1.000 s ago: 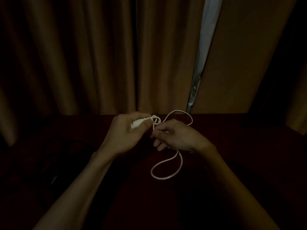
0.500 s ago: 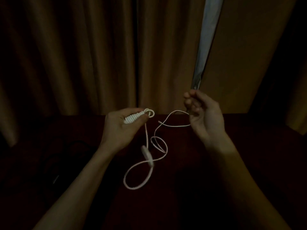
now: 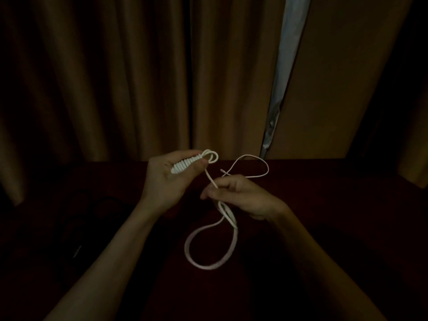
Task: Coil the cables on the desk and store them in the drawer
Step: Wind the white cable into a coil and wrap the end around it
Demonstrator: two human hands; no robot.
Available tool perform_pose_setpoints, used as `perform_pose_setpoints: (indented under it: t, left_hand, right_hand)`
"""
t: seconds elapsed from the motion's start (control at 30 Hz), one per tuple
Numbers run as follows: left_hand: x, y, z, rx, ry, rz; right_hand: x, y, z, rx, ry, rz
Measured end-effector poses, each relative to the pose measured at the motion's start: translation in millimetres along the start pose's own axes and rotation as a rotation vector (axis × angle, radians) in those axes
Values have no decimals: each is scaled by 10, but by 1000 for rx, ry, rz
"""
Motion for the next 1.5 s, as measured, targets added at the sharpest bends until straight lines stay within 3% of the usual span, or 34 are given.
perform_pose_setpoints:
  t: [0.13, 0.23, 0.33, 0.4, 0.5, 0.57, 0.67, 0.77, 0.93, 1.17, 1.37, 1.5]
  left_hand:
    - [-18, -30, 21, 110, -37, 86]
    - [10, -30, -42, 247, -242, 173]
    - [77, -39, -155, 163, -417, 145]
    - [98, -28, -198, 6, -447, 59]
    - [90, -3, -175, -75, -427, 11]
    - [76, 25, -135, -72, -403, -14]
    - [82, 56, -154, -27, -407, -13]
    - [153, 52, -266, 28, -558, 74]
    - [225, -110, -373, -248, -767, 130]
    - [140, -174, -324, -560, -623, -48]
    - [105, -268, -286, -799, -545, -80]
    - [17, -284, -168, -821, -354, -77]
  right_hand:
    - [16, -27, 185, 369, 29, 11]
    - [20, 87, 376, 579, 170, -11]
    - [-15, 148, 400, 803, 103, 5]
    - [-8, 30, 308, 633, -3, 19]
    - [83, -172, 197, 166, -164, 53]
    - [107, -190, 213, -21, -149, 59]
    - [79, -96, 252, -19, -74, 81]
    - [96, -110, 221, 15, -134, 91]
    - [109, -109, 250, 248, -230, -38]
    - [10, -117, 298, 408, -78, -13]
    - [-7, -200, 257, 378, -23, -42]
    - [-14, -359, 212, 236, 77, 14]
Point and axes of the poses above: each hand's wrist, its own x-axis away from the middle knuckle, its own z-axis out of the back of the hand, y = z × x, the point moved 6 cm from there along -x, towards the middle knuckle, and after that the axes turned 10 degrees about z, right-handed, at the moved point
